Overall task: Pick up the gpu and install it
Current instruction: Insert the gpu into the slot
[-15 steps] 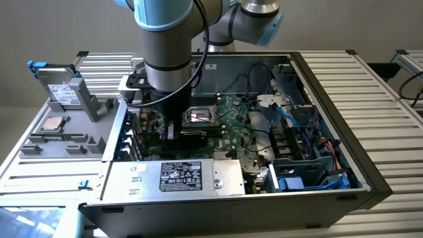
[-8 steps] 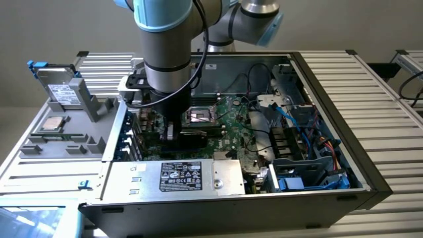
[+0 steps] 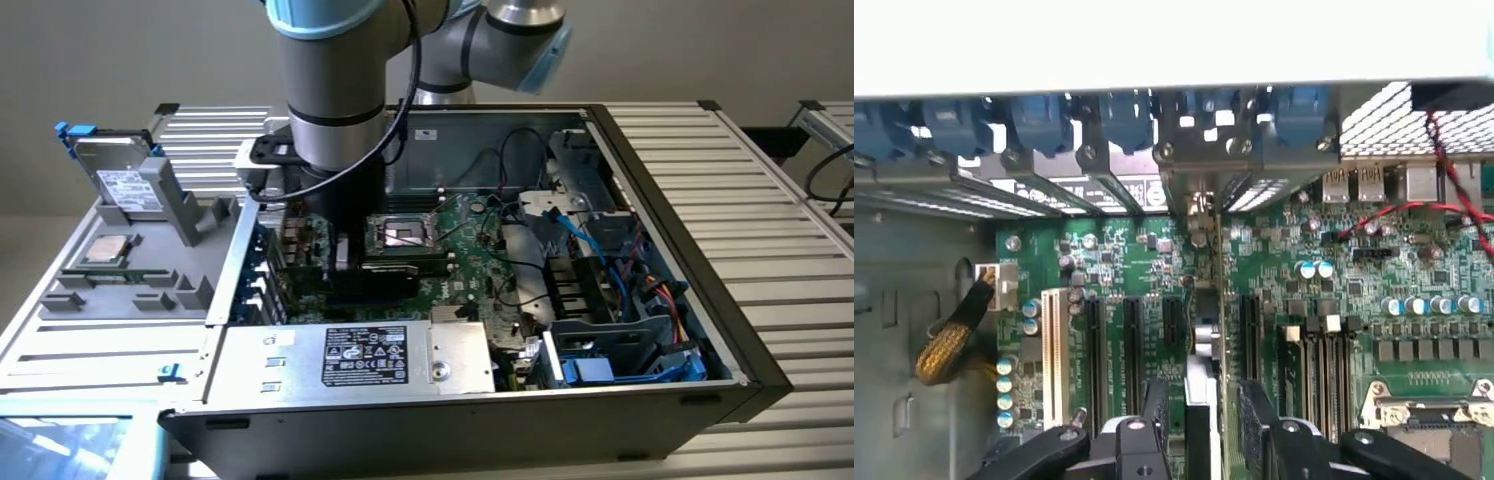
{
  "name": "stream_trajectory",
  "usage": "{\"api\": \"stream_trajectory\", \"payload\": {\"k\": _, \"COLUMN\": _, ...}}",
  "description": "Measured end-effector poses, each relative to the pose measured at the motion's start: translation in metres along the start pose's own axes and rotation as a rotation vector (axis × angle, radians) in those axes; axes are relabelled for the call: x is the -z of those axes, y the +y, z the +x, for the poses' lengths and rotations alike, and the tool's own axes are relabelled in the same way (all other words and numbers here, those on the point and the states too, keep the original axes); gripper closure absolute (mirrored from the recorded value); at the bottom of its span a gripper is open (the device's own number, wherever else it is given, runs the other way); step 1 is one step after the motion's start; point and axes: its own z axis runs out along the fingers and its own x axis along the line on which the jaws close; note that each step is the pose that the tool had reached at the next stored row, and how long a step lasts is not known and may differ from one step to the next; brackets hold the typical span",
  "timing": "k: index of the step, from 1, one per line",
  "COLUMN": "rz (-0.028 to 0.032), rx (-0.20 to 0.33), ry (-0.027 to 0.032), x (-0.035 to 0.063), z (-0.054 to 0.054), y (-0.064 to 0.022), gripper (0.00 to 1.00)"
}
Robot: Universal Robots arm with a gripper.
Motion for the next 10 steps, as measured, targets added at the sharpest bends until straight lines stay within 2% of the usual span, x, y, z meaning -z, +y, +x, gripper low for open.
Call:
{"api": "stream_trajectory", "payload": {"k": 9, "rz": 0.0002, "rx": 0.000, "ry": 0.0056, "x": 0.0406, "z": 0.000, "y": 0.0009, "gripper": 0.57}}
{"api": "stream_trajectory", "payload": {"k": 10, "rz": -0.0004, "rx": 0.000, "ry": 0.0056, "x": 0.0419, "z": 0.000, "y": 0.0009, "gripper": 0.57}}
